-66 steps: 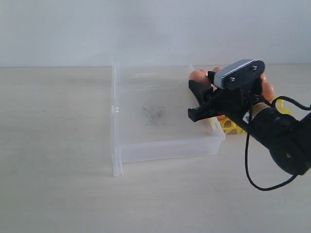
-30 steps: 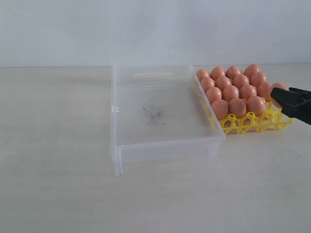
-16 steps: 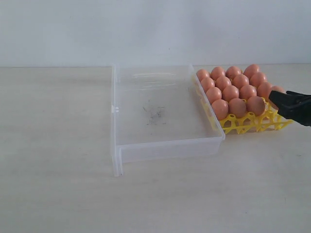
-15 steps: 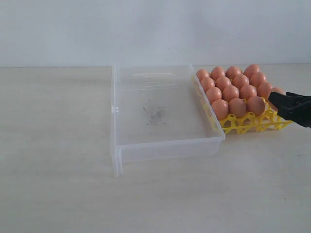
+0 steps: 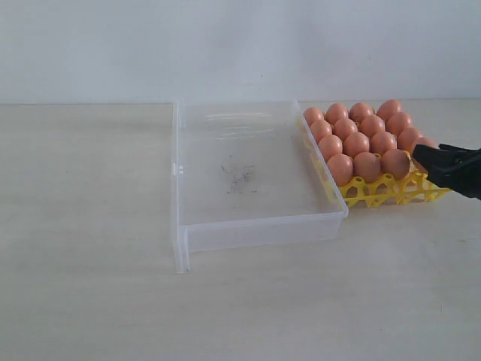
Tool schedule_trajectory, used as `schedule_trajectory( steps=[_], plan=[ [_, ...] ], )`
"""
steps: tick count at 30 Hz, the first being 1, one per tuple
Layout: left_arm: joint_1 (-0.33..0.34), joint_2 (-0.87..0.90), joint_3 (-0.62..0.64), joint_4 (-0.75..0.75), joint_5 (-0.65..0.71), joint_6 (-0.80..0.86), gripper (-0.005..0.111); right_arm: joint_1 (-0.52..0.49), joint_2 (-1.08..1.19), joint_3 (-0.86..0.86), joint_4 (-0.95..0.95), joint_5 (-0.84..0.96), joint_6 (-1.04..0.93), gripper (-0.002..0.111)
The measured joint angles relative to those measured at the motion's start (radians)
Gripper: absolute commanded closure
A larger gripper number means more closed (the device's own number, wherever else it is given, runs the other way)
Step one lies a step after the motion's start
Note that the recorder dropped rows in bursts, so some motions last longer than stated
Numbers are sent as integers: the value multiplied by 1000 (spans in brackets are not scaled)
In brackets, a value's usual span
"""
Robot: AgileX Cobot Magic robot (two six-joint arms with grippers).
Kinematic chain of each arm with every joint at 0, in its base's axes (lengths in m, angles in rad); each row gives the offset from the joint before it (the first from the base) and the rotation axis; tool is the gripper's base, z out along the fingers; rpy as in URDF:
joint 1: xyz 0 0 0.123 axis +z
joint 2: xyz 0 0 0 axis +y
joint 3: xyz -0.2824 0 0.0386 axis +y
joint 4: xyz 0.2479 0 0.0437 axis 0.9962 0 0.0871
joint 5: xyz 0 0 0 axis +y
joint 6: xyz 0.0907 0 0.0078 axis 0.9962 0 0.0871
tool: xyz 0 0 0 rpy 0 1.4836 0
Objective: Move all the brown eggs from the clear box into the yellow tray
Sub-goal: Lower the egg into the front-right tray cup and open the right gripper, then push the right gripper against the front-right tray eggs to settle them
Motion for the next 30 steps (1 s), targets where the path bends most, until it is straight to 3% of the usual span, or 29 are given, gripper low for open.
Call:
schedule_trajectory(
  steps=[1,3,8,9,11,12,13,17,27,30],
  plan=[
    [0,0,0,0,0,0,103,0,0,0,2,0,0,42],
    [0,0,0,0,0,0,103,0,0,0,10,0,0,36],
    [0,0,0,0,0,0,103,0,-34,-2,27,0,19,40],
    [0,0,0,0,0,0,103,0,-65,-2,22,0,32,49],
    [0,0,0,0,0,0,103,-19,-153,-2,-38,18,59,80],
    [0,0,0,0,0,0,103,-27,-192,-2,-86,48,86,104],
    [0,0,0,0,0,0,103,-32,-242,-2,-138,108,115,107],
    [0,0,0,0,0,0,103,-32,-316,-3,-281,314,283,109],
    [0,0,0,0,0,0,103,16,-166,-38,-302,411,354,109],
    [0,0,0,0,0,0,103,18,-159,-41,-371,350,380,109]
  ],
)
